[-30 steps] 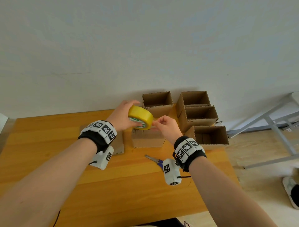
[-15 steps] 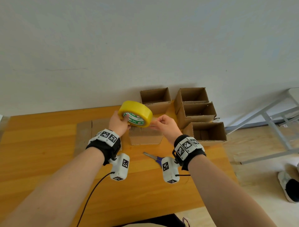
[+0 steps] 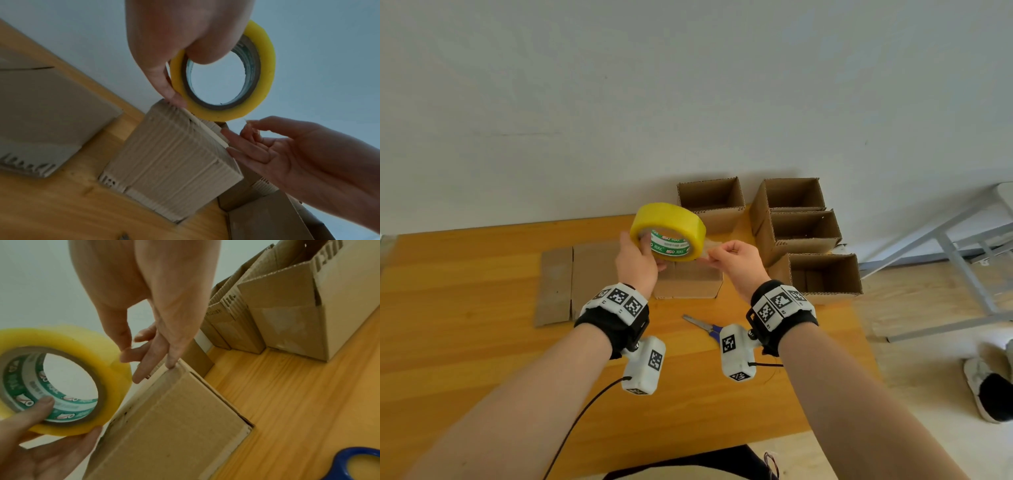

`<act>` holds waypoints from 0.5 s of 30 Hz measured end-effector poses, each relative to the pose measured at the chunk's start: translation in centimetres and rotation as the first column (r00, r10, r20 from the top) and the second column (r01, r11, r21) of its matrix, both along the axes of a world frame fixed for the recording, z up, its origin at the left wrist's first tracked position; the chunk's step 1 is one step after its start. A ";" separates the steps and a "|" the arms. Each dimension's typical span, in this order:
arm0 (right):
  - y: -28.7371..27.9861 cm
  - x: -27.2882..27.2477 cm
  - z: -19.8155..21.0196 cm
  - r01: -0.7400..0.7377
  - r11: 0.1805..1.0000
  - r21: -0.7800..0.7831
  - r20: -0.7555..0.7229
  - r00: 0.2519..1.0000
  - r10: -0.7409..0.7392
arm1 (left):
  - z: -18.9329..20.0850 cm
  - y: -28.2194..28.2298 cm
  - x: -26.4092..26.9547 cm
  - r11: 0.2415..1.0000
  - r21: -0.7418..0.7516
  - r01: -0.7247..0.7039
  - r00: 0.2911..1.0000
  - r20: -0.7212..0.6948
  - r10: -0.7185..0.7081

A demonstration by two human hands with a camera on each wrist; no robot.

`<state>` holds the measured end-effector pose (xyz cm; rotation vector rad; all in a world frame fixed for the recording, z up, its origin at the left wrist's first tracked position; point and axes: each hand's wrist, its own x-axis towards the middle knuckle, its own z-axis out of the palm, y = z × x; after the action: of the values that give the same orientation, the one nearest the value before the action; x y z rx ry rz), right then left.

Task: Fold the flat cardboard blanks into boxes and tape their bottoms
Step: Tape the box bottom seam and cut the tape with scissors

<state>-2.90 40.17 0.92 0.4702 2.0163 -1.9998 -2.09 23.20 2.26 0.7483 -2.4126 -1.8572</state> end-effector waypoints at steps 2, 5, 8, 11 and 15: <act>0.0 0.1 -0.2 0.013 1.000 -0.005 -0.003 1.000 -0.013 | -0.1 0.4 0.0 0.997 0.073 -0.026 1.000 0.010 0.025; 0.3 0.0 -0.5 0.017 1.000 -0.015 0.001 1.000 -0.017 | -0.1 0.9 0.0 0.996 0.066 -0.061 0.998 0.016 0.061; 0.7 -0.1 -0.6 0.016 0.998 -0.055 0.012 1.000 -0.016 | -0.3 1.1 0.0 0.996 0.016 -0.093 0.996 0.017 0.092; 1.1 -0.1 -0.6 0.055 0.984 -0.169 0.045 0.998 -0.048 | -0.8 1.0 0.0 0.995 -0.008 -0.100 0.995 0.016 0.100; 1.2 0.1 -1.0 0.120 0.975 -0.189 0.070 0.992 -0.108 | -1.2 0.0 -0.7 0.992 0.101 -0.076 0.994 0.084 0.068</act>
<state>-2.78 41.37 -0.05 0.6068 1.7753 -2.1942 -2.81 23.19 1.09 0.9213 -2.3145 -1.9753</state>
